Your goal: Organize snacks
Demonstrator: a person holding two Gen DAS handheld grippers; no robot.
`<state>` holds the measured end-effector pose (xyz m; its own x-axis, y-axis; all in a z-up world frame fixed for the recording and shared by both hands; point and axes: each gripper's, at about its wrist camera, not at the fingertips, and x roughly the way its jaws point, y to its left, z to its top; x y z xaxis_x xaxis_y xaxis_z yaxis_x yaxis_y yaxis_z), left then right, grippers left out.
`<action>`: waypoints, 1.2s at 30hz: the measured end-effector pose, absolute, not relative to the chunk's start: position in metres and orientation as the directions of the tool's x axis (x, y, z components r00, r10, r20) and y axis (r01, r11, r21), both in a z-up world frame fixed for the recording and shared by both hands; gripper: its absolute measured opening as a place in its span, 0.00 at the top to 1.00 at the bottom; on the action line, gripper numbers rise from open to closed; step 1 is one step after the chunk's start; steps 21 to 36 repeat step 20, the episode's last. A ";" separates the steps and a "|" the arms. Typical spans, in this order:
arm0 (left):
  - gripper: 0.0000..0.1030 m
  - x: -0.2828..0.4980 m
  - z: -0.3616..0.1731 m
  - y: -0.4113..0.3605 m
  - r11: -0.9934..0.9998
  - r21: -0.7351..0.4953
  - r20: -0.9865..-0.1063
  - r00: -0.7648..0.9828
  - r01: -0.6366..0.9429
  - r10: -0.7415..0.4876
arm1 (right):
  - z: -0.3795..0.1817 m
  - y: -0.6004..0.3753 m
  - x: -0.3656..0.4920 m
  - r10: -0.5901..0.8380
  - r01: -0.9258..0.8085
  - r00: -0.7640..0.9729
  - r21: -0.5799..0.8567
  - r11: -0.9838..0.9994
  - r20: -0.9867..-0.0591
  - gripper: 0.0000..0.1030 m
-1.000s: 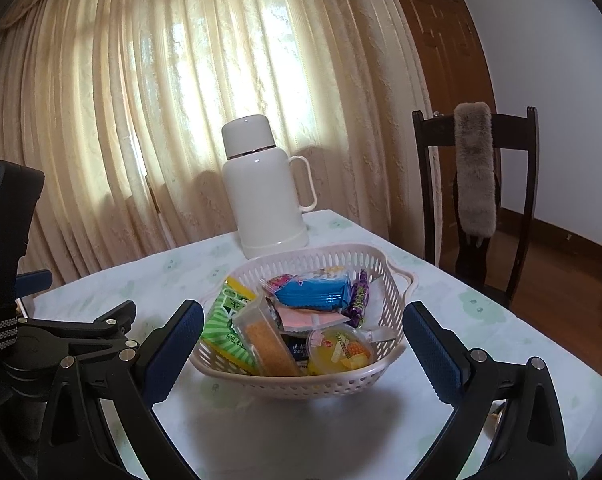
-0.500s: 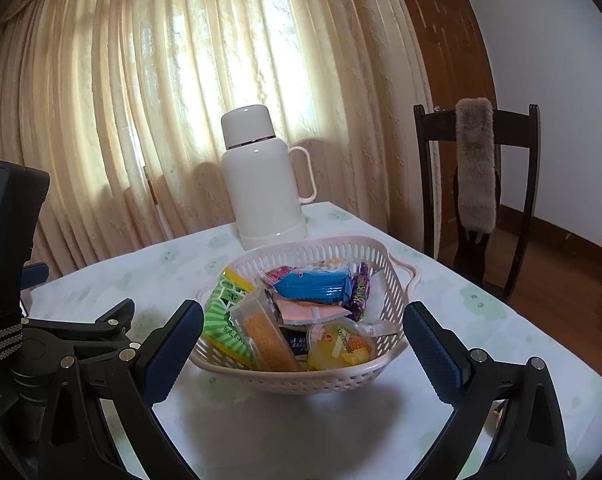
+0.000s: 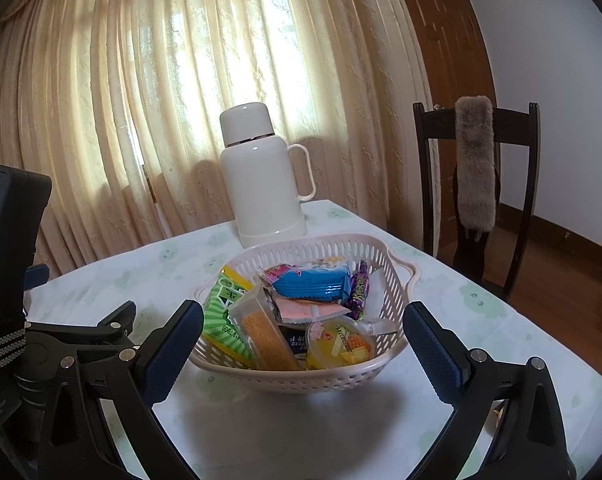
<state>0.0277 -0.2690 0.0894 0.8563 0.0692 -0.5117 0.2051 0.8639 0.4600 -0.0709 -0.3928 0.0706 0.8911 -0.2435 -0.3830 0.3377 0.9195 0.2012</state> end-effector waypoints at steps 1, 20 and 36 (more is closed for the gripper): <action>0.01 0.028 0.089 -0.269 0.863 0.461 -0.512 0.856 0.206 0.069 | 0.071 -0.393 -0.070 -0.244 0.338 0.891 0.201 0.920 -0.383 0.03; 0.01 0.022 0.090 -0.267 0.860 0.467 -0.504 0.861 0.206 0.068 | 0.072 -0.393 -0.070 -0.243 0.337 0.892 0.204 0.919 -0.380 0.03; 0.01 0.022 0.090 -0.267 0.860 0.467 -0.504 0.861 0.206 0.068 | 0.072 -0.393 -0.070 -0.243 0.337 0.892 0.204 0.919 -0.380 0.03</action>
